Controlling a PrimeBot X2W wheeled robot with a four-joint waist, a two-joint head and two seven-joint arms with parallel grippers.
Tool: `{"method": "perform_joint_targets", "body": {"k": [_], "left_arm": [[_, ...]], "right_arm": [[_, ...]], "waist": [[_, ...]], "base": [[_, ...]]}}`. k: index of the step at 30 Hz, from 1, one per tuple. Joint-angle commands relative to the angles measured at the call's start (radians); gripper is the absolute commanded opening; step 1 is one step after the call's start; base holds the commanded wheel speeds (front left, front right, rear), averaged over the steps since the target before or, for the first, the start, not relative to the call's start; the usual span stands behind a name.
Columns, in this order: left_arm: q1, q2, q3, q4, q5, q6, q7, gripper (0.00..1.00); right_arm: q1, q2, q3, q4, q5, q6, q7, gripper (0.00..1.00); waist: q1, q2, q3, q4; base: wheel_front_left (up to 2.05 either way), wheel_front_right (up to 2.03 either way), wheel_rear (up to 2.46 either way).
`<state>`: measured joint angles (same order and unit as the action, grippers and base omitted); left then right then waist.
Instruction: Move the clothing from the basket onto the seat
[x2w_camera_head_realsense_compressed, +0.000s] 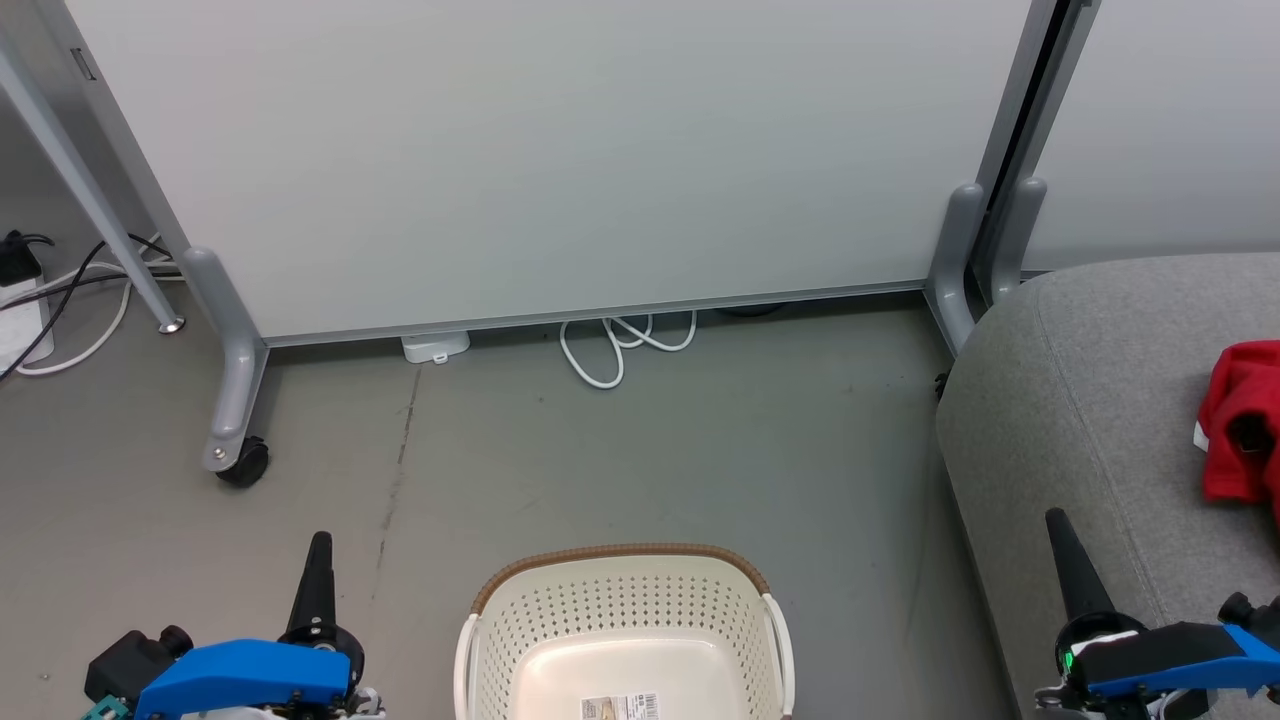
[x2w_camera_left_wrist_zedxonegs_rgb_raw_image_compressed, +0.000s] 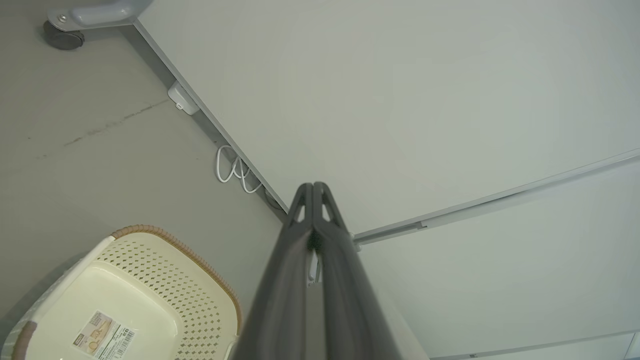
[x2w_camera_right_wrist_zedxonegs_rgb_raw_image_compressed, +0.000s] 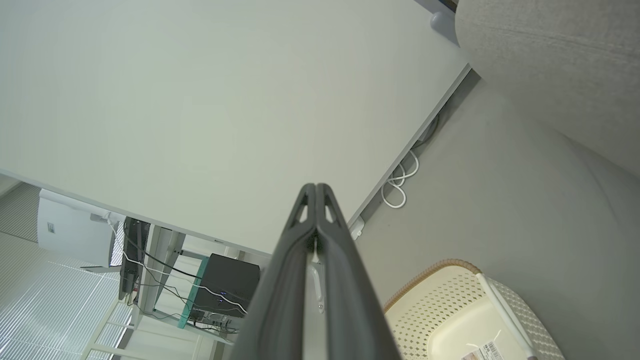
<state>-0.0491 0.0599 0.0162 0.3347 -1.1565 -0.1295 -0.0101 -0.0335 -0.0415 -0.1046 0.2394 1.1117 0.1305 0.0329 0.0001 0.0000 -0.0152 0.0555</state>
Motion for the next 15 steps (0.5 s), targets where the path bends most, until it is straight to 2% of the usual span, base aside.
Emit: {"method": "perform_joint_targets", "body": {"k": [1, 15], "left_arm": [[-0.029, 0.001, 0.007, -0.015, -0.021, -0.001, 0.005, 0.00], [-0.040, -0.002, 0.034, -0.038, -0.146, -0.001, 0.040, 0.00]], "right_arm": [[-0.021, -0.008, -0.002, -0.006, 0.026, 0.000, 0.003, 0.00], [-0.038, -0.009, -0.005, -0.003, 0.162, 0.000, 0.026, 0.00]], "waist": [[0.0000, 0.0000, 0.000, -0.001], [-0.0001, 0.0000, 0.005, -0.014]], "base": [[0.00, 0.00, 0.00], [0.00, 0.00, 0.00]]}}
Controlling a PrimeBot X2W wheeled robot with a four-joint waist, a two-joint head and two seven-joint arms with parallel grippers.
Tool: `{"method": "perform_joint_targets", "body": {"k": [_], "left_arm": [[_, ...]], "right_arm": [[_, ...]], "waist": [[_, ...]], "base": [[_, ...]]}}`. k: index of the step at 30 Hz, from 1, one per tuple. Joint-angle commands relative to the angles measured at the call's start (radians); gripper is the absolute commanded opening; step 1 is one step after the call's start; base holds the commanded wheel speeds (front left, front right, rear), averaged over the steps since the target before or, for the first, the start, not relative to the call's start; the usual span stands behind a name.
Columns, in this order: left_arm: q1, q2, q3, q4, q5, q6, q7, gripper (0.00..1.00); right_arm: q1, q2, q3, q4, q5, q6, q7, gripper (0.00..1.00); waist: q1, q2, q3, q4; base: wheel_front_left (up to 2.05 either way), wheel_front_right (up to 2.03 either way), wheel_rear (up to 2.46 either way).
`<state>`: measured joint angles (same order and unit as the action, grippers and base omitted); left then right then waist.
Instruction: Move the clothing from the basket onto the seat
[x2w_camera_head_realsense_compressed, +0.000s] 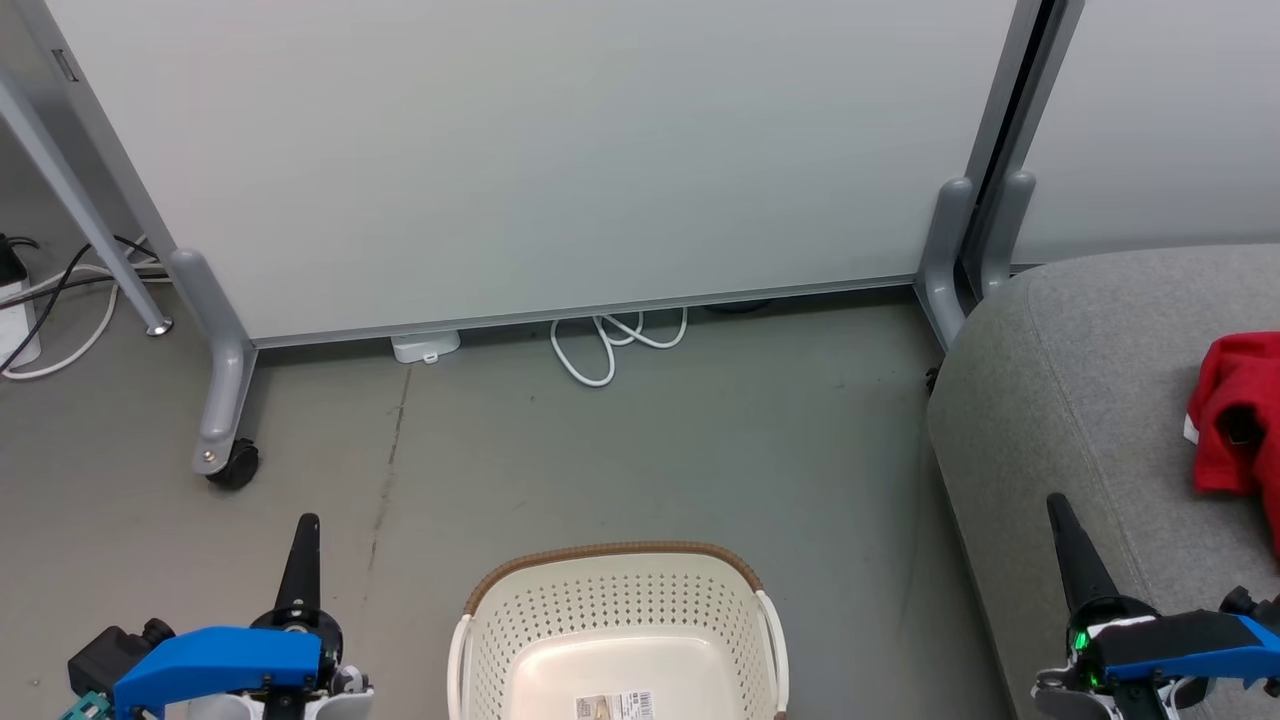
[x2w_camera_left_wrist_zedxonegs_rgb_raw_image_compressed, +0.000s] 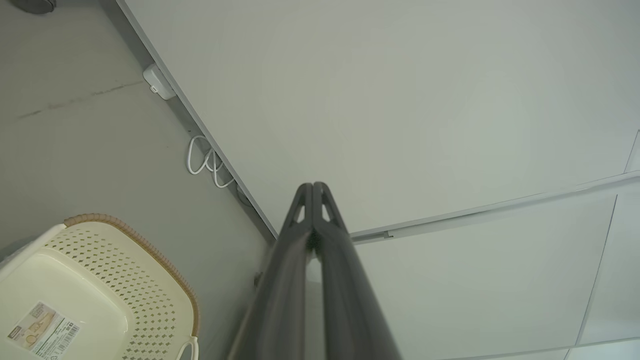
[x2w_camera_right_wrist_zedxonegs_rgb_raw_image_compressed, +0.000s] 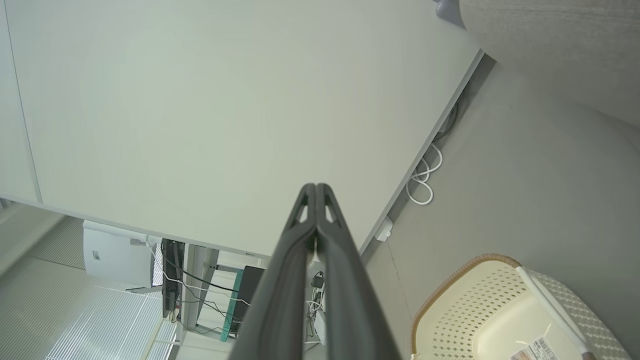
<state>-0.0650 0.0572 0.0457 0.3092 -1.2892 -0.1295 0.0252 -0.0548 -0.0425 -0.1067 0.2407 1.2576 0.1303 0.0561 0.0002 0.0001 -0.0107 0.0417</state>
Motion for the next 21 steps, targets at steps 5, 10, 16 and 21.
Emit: {"method": "perform_joint_targets", "body": {"k": [5, 10, 16, 21], "left_arm": [[-0.028, -0.001, 0.014, -0.020, -0.054, -0.001, 0.017, 0.00], [-0.030, -0.002, 0.024, -0.027, -0.093, -0.002, 0.027, 0.00], [-0.034, -0.003, 0.032, -0.035, -0.139, -0.002, 0.040, 0.00], [-0.037, -0.004, 0.040, -0.042, -0.174, -0.002, 0.051, 0.00]], "right_arm": [[-0.024, -0.009, -0.003, -0.003, 0.061, 0.001, 0.011, 0.00], [-0.030, -0.009, -0.004, -0.002, 0.104, 0.001, 0.018, 0.00], [-0.034, -0.010, -0.005, -0.001, 0.153, 0.001, 0.026, 0.00], [-0.040, -0.010, -0.006, 0.000, 0.194, 0.001, 0.032, 0.00]], "waist": [[-0.0001, -0.0001, 0.002, -0.005], [-0.0001, -0.0001, 0.003, -0.010], [-0.0001, -0.0001, 0.005, -0.015], [-0.0001, -0.0001, 0.007, -0.020]], "base": [[0.00, 0.00, 0.00], [0.00, 0.00, 0.00], [0.00, 0.00, 0.00], [0.00, 0.00, 0.00]]}}
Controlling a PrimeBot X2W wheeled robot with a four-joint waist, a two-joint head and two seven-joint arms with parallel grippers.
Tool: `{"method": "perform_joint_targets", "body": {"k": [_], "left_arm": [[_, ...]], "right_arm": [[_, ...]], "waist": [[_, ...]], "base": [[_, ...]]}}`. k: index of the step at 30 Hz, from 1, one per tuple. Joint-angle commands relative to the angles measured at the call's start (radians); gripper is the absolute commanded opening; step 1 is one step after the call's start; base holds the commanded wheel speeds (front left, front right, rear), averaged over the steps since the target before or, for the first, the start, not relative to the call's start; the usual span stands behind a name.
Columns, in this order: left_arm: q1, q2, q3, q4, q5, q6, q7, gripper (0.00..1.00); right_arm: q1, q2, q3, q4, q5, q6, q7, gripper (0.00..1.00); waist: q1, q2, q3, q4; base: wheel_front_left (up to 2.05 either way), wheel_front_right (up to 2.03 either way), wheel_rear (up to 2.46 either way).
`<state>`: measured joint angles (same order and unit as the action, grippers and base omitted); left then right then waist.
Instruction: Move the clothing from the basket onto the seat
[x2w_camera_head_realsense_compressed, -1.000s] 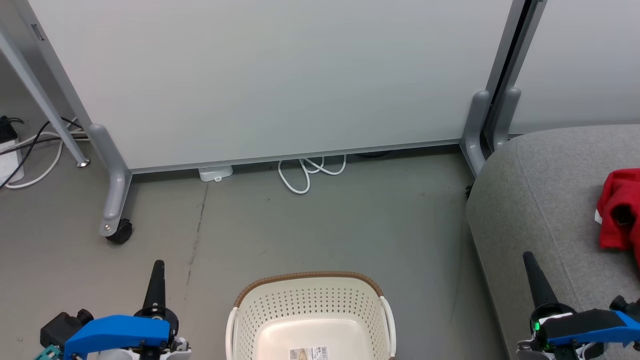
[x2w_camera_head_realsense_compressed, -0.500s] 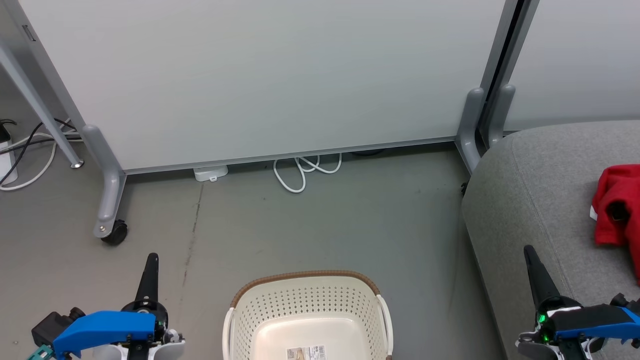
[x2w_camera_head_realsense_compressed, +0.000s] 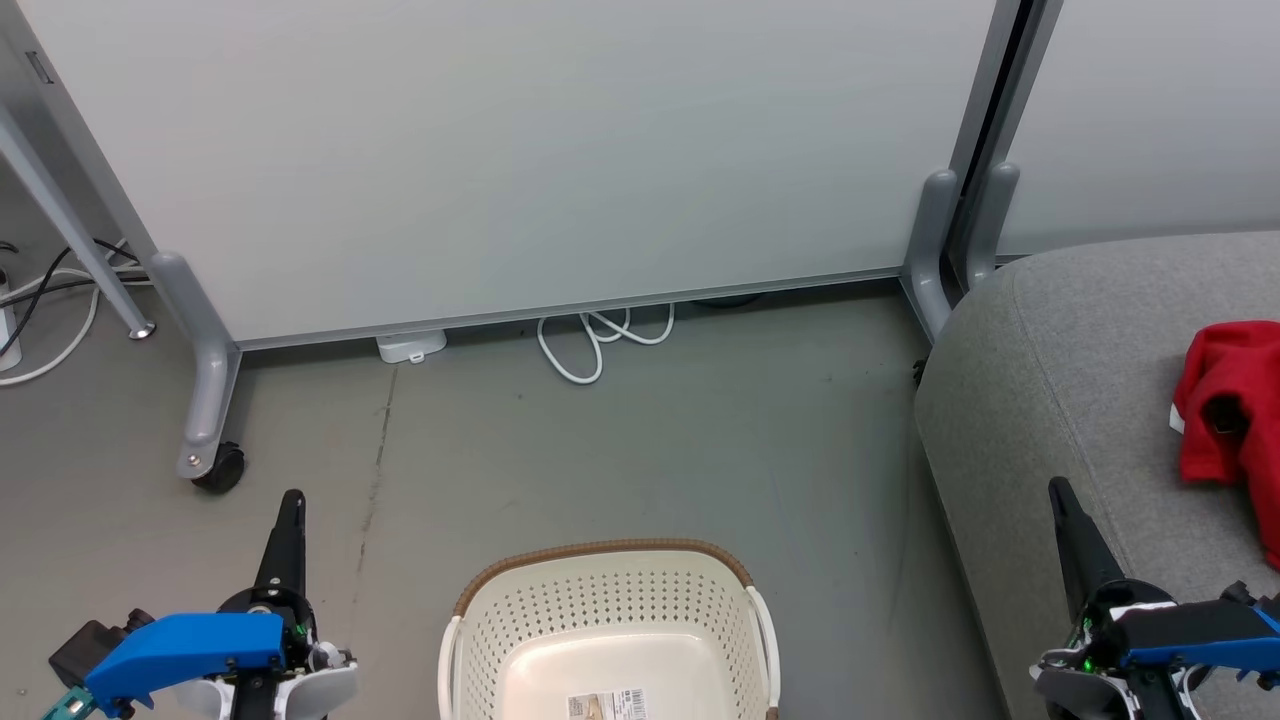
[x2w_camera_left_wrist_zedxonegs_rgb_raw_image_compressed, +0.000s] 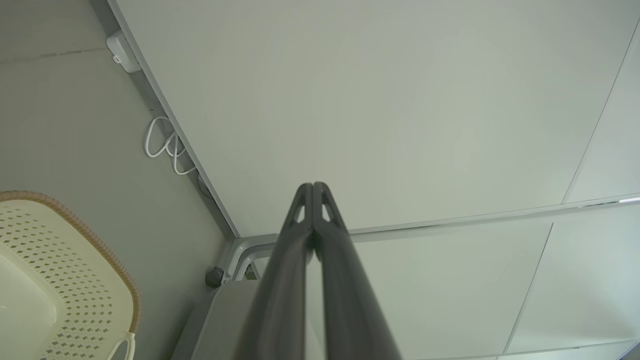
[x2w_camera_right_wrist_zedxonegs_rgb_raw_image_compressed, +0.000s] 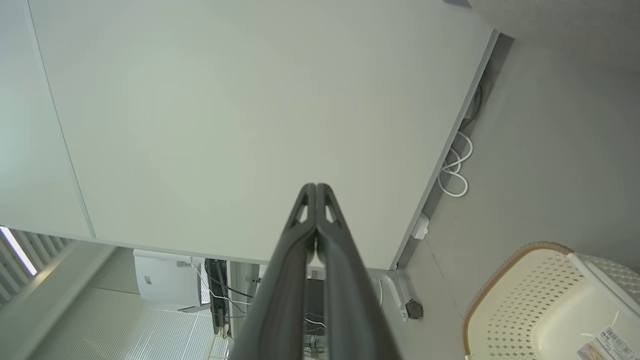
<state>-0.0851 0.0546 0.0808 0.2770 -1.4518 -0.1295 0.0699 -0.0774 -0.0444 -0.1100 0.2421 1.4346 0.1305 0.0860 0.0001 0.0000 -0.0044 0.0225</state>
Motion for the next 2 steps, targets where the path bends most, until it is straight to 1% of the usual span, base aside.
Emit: {"method": "perform_joint_targets", "body": {"k": [1, 2], "left_arm": [[-0.018, -0.001, 0.006, -0.011, -0.019, -0.002, 0.009, 0.00], [-0.019, -0.002, 0.008, -0.012, -0.026, -0.002, 0.009, 0.00]], "right_arm": [[-0.019, -0.008, -0.003, -0.001, 0.024, 0.000, 0.004, 0.00], [-0.020, -0.008, -0.003, -0.001, 0.031, 0.000, 0.006, 0.00]], "waist": [[0.0000, 0.0000, 0.001, -0.001], [0.0000, 0.0000, 0.001, -0.002]], "base": [[0.00, 0.00, 0.00], [0.00, 0.00, 0.00]]}}
